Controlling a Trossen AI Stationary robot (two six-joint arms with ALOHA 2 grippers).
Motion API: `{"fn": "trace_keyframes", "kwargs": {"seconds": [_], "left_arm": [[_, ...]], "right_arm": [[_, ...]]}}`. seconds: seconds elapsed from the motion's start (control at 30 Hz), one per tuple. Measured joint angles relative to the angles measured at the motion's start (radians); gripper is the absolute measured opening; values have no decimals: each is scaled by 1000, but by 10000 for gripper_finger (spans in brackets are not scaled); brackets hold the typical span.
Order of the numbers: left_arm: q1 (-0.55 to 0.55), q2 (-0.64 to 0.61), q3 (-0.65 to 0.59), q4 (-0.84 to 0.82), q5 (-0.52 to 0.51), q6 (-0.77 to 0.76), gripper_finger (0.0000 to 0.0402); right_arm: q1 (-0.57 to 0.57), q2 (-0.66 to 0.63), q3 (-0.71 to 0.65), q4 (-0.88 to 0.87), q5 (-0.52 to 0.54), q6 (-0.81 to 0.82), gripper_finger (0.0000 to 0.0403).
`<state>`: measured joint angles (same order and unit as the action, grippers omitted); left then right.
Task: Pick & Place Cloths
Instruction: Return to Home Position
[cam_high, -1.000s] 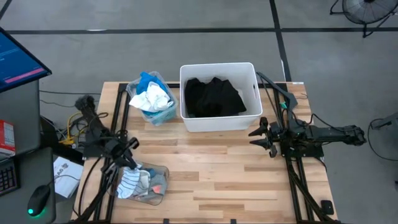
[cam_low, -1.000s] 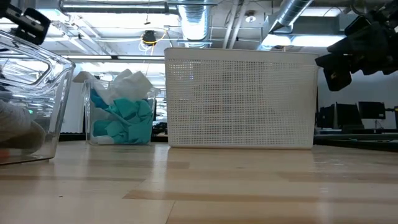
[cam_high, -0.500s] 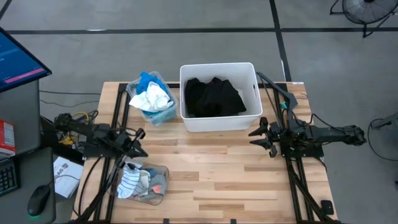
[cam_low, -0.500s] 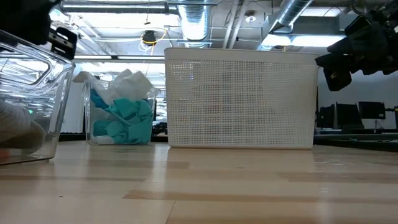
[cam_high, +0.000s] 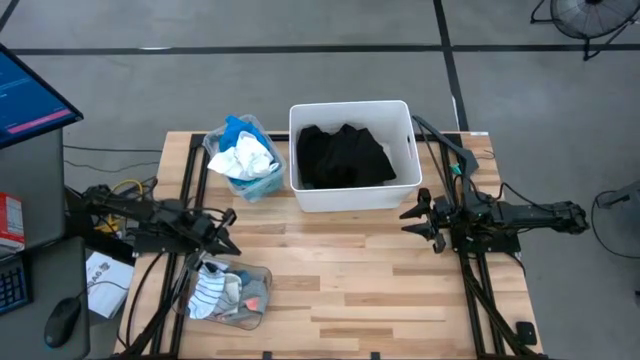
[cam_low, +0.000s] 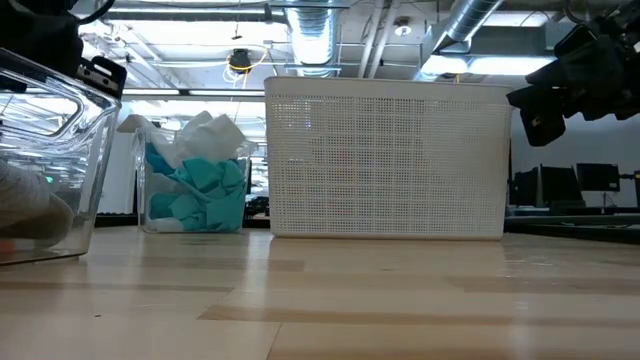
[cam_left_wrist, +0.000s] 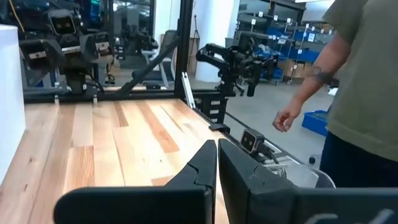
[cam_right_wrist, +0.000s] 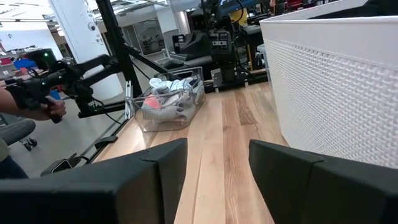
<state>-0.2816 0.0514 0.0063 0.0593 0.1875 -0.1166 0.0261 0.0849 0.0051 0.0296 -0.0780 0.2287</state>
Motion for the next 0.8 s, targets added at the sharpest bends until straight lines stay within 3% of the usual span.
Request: {"fn": "trace_keyframes", "kwargs": {"seconds": [0.8], "left_arm": [[0, 148, 0, 11, -3, -46, 2]], "right_arm": [[0, 0, 0, 0, 0, 0, 168]]}}
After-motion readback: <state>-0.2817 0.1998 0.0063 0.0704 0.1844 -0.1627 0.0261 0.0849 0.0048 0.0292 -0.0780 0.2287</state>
